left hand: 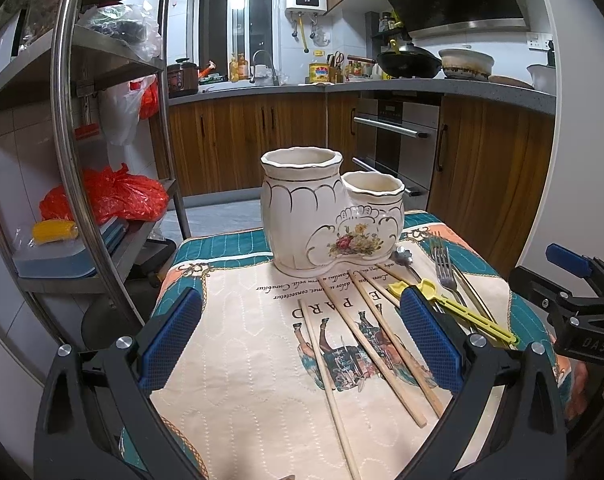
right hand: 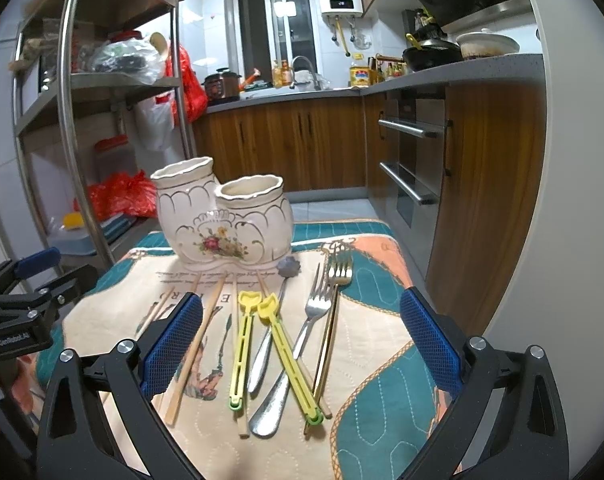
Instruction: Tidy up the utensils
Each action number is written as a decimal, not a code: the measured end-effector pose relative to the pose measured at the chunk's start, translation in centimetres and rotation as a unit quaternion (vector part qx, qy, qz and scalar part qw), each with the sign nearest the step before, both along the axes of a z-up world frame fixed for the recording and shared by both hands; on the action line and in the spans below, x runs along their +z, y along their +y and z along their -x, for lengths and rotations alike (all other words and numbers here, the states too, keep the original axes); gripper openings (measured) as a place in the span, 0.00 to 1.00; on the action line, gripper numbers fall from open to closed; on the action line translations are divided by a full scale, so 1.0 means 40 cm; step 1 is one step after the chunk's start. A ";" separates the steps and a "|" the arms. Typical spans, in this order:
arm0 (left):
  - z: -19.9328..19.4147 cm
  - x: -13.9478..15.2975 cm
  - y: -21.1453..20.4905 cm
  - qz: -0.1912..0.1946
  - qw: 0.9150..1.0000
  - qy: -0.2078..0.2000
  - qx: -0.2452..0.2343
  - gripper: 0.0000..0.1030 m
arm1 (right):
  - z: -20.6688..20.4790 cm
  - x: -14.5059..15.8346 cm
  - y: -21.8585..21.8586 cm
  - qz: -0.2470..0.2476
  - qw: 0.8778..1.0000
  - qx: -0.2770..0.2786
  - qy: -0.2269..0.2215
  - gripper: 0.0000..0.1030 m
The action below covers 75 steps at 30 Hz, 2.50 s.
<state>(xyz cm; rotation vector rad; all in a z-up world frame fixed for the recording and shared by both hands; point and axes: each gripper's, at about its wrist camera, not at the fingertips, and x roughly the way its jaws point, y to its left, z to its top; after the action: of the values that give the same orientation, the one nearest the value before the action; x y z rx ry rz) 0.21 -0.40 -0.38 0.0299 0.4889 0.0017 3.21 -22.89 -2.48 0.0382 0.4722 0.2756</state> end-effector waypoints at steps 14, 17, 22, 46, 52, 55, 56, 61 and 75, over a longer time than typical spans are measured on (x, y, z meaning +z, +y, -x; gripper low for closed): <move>0.004 0.004 0.007 0.008 1.000 0.000 0.002 0.95 | 0.008 0.005 -0.002 0.002 1.000 -0.002 0.003 0.95; 0.005 0.004 0.007 0.003 1.000 -0.001 0.003 0.95 | 0.009 0.005 -0.002 0.002 1.000 -0.003 0.001 0.95; 0.008 0.007 0.009 0.003 1.000 -0.002 0.001 0.95 | 0.008 0.006 -0.004 0.001 1.000 -0.002 0.003 0.95; -0.002 0.000 0.000 -0.008 1.000 0.004 -0.015 0.95 | 0.007 0.022 -0.002 0.004 1.000 -0.009 0.002 0.95; -0.027 -0.011 -0.003 -0.021 0.999 0.023 -0.041 0.95 | 0.006 0.034 -0.004 0.009 1.000 -0.004 -0.004 0.95; -0.052 -0.028 0.012 -0.014 0.997 0.055 -0.044 0.95 | 0.005 0.035 -0.009 0.017 1.000 -0.007 -0.005 0.95; -0.065 -0.038 0.022 -0.016 0.996 0.073 -0.039 0.95 | 0.004 0.035 -0.013 0.019 1.000 -0.010 -0.004 0.95; -0.086 -0.088 0.050 -0.026 0.990 0.138 -0.023 0.95 | -0.018 0.026 -0.044 0.009 1.000 -0.027 0.013 0.95; -0.091 -0.122 0.026 -0.020 0.982 0.179 -0.058 0.89 | -0.081 -0.041 -0.003 0.093 0.990 0.018 0.104 0.95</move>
<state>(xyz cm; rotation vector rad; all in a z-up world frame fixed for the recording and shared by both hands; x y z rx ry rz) 3.84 0.65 -5.28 0.1002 0.8466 -0.1099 6.47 -22.99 -4.10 -0.1250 0.7055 0.2621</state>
